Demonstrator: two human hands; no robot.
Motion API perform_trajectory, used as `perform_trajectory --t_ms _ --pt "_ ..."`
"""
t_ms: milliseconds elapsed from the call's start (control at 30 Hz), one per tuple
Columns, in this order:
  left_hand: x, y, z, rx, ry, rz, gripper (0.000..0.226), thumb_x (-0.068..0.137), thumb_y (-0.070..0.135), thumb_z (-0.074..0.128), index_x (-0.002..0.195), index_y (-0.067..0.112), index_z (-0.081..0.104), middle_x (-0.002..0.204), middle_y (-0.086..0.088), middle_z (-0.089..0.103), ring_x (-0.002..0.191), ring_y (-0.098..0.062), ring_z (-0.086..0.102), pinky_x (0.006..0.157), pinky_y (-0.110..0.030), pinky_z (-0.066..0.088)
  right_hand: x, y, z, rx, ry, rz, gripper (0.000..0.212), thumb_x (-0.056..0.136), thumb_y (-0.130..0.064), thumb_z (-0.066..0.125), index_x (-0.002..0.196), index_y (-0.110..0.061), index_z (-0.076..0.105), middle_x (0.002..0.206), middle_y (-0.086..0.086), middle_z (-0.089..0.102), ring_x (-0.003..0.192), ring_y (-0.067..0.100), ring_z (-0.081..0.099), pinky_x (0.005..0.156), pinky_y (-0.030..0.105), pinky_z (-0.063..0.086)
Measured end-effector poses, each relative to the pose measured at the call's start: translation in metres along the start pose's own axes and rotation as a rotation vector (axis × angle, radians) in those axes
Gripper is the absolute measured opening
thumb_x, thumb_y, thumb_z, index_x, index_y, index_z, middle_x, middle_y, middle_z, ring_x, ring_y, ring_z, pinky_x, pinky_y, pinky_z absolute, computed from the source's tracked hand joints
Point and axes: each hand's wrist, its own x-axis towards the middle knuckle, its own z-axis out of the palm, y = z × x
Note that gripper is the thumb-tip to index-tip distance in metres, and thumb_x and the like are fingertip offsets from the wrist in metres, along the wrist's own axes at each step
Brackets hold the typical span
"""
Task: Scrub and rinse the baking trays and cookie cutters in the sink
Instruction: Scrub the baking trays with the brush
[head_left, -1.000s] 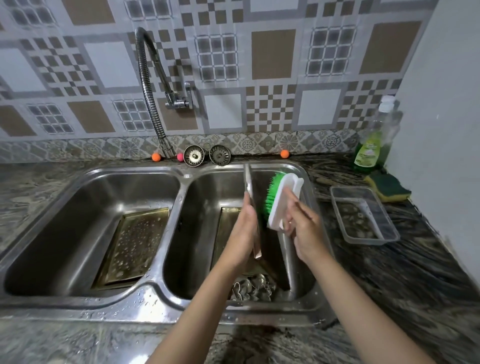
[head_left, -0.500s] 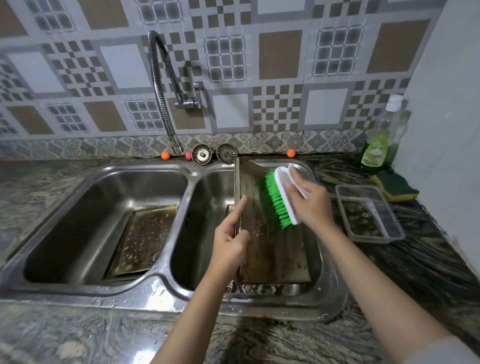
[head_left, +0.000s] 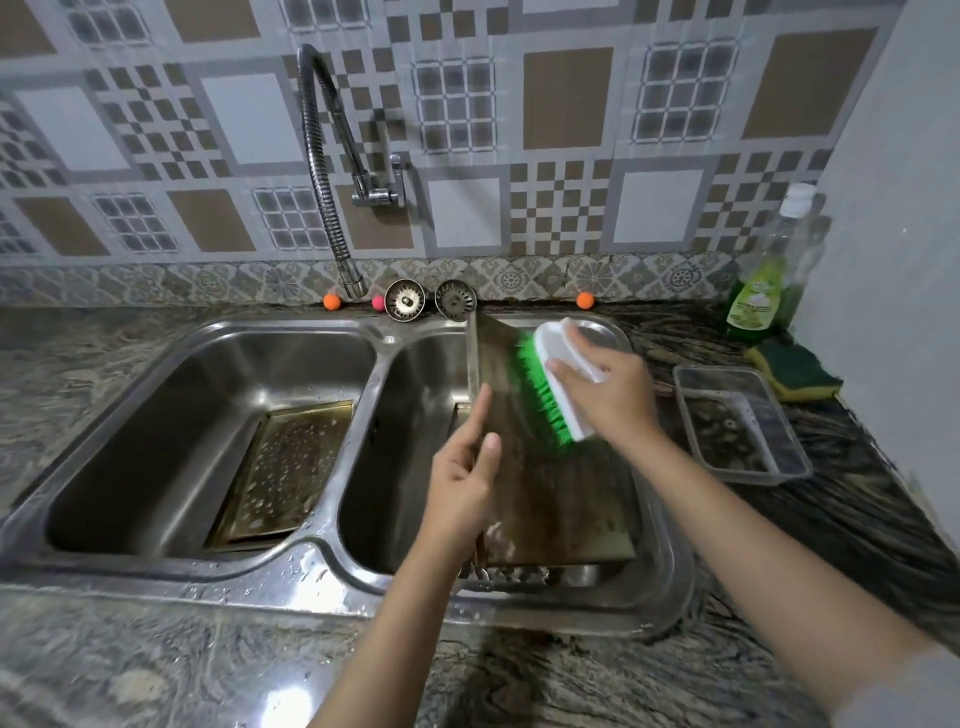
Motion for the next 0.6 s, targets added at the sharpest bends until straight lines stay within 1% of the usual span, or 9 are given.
perform_trajectory --t_ms 100,200,267,333,433,467,500,567,600 --pt "0.011 -0.005 -0.016 -0.137 0.092 -0.061 0.043 0.092 0.022 0.052 0.131 0.039 0.047 0.144 -0.001 0.047 0.132 -0.014 0.045 0.11 -0.036 0.035 -0.049 -0.002 0.015 0.041 -0.167 -0.165 0.054 0.077 -0.037 0.074 0.126 -0.037 0.052 0.099 -0.003 0.072 0.072 0.009 0.067 0.059 0.025 0.055" --pt "0.012 -0.004 -0.026 -0.12 0.082 -0.054 0.045 0.088 0.03 0.054 0.132 0.04 0.05 0.145 0.002 0.046 0.135 -0.013 0.04 0.114 -0.045 0.029 -0.028 0.023 0.004 -0.072 -0.087 -0.098 0.053 0.08 -0.037 0.072 0.128 -0.035 0.05 0.082 -0.008 0.068 0.062 -0.002 0.059 0.048 0.012 0.04" --pt "0.012 -0.003 -0.018 -0.068 0.047 -0.021 0.046 0.088 0.029 0.052 0.133 0.037 0.046 0.142 0.005 0.048 0.134 -0.008 0.041 0.115 -0.039 0.029 0.0 0.029 -0.005 -0.099 0.022 0.049 0.052 0.08 -0.04 0.071 0.128 -0.03 0.054 0.098 -0.003 0.072 0.075 0.0 0.06 0.055 0.015 0.04" --pt "0.015 0.0 -0.003 -0.009 0.044 0.026 0.043 0.089 0.025 0.05 0.131 0.037 0.045 0.142 0.005 0.047 0.133 -0.005 0.042 0.113 -0.03 0.03 0.001 0.021 0.0 -0.025 0.068 0.062 0.052 0.079 -0.04 0.072 0.127 -0.029 0.055 0.104 -0.007 0.07 0.084 0.003 0.062 0.064 0.018 0.045" --pt "0.029 0.002 0.004 -0.142 0.152 -0.019 0.043 0.096 0.008 0.048 0.133 0.031 0.044 0.128 0.016 0.056 0.109 0.008 0.056 0.095 -0.015 0.043 -0.045 0.001 0.02 0.023 -0.059 -0.124 0.055 0.081 -0.034 0.071 0.13 -0.034 0.047 0.079 -0.014 0.068 0.055 -0.007 0.052 0.052 0.012 0.042" --pt "0.033 0.0 -0.001 -0.188 0.213 -0.041 0.044 0.097 0.004 0.046 0.133 0.03 0.045 0.122 0.021 0.058 0.101 0.013 0.057 0.091 -0.013 0.044 -0.062 0.0 0.024 0.038 -0.105 -0.167 0.055 0.081 -0.031 0.072 0.129 -0.035 0.046 0.079 -0.011 0.071 0.055 -0.007 0.05 0.052 0.01 0.041" --pt "0.036 -0.003 -0.007 -0.202 0.262 -0.057 0.044 0.097 0.006 0.046 0.131 0.034 0.048 0.123 0.022 0.058 0.105 0.012 0.055 0.096 -0.017 0.044 -0.071 0.008 0.024 0.031 -0.102 -0.18 0.054 0.081 -0.028 0.073 0.128 -0.035 0.047 0.089 -0.005 0.074 0.062 -0.009 0.051 0.056 0.008 0.042" --pt "0.038 -0.007 -0.014 -0.222 0.282 -0.076 0.042 0.095 0.014 0.051 0.124 0.043 0.055 0.136 0.013 0.053 0.127 -0.003 0.047 0.111 -0.035 0.035 -0.059 0.026 0.012 -0.022 -0.034 -0.119 0.052 0.081 -0.029 0.073 0.129 -0.032 0.051 0.11 0.001 0.07 0.077 -0.009 0.057 0.064 0.002 0.04" --pt "0.036 -0.008 -0.012 -0.228 0.274 -0.083 0.041 0.094 0.015 0.051 0.122 0.044 0.056 0.14 0.009 0.049 0.132 -0.008 0.043 0.114 -0.04 0.03 -0.047 0.032 0.003 -0.048 -0.005 -0.048 0.052 0.082 -0.032 0.071 0.13 -0.031 0.051 0.113 0.0 0.068 0.08 -0.005 0.059 0.062 -0.001 0.038"
